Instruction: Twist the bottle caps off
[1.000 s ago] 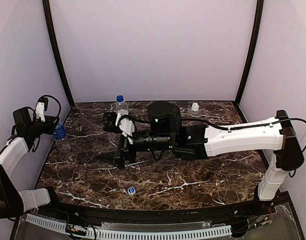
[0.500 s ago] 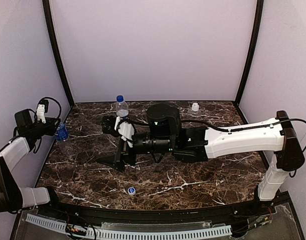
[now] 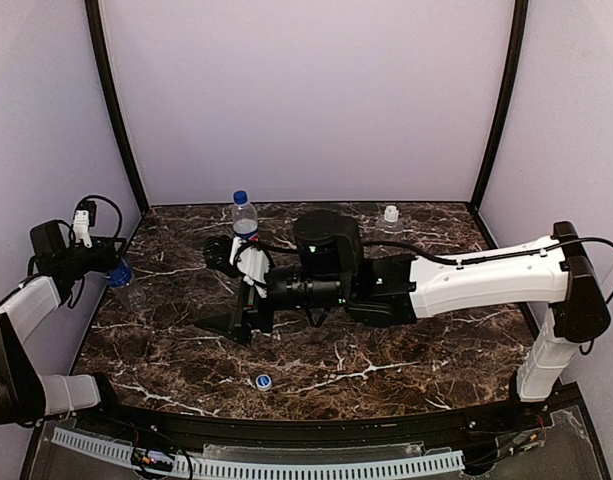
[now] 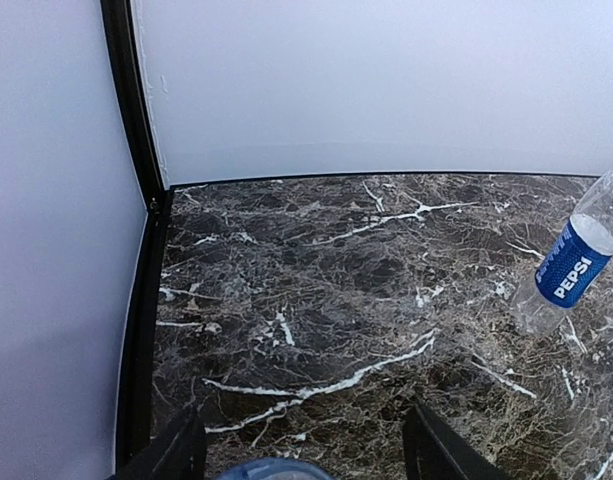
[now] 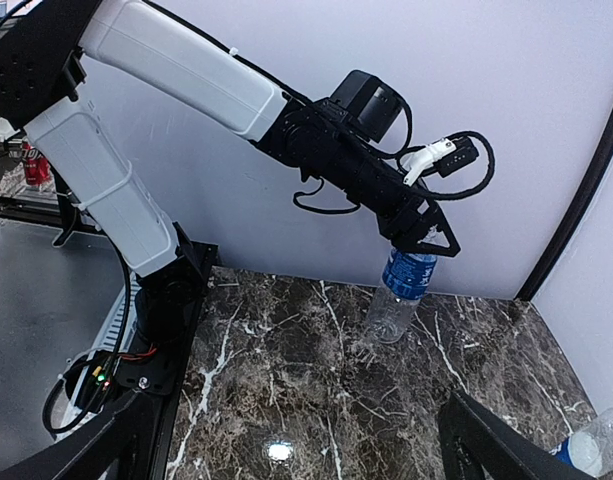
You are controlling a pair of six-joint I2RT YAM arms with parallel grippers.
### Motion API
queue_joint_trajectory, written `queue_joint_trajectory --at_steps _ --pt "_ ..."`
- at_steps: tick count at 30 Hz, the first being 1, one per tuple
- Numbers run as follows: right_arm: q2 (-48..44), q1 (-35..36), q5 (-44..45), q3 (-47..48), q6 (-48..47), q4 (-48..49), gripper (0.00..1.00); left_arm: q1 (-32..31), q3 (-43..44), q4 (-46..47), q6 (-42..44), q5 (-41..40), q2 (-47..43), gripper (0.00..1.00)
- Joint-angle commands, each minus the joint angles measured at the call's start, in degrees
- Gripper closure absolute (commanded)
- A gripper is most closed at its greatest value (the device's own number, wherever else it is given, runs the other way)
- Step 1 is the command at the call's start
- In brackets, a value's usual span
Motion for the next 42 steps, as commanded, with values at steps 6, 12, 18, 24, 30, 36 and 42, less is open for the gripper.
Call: queue_joint_trajectory --at_steps 6,12,18,24,30,36,42 --pt "-3.1 0.4 0.8 -1.0 -1.1 0.7 0.01 0.3 1.5 -2.2 -2.4 -1.4 -1.9 0.20" --pt "-3.4 0.4 3.8 0.4 -1.1 -1.4 0.01 0.3 4.8 -6.7 0.6 -1.7 -2.1 0.11" --pt "-4.2 -0.5 13.8 2.7 0.8 -5.5 0.01 0.3 9.3 -10.9 1.2 0.3 -1.7 0.01" --pt "-8.2 -7.4 31.6 4.7 7.5 -17.6 0.01 0.2 18.7 -16.4 -0.2 2.8 -1.1 0.01" --pt "-14.2 -19.9 41.2 3.3 15.1 -31.8 0.01 -1.3 29.8 -27.1 4.0 4.1 -0.8 0.01" --pt "-14.9 -33.4 35.6 3.7 18.2 -42.1 0.01 -9.8 40.6 -43.1 12.5 2.5 1.3 0.01" --pt "-11.3 -43.7 23.9 5.5 18.9 -47.7 0.01 -20.4 46.6 -56.1 21.2 -1.1 3.7 0.01"
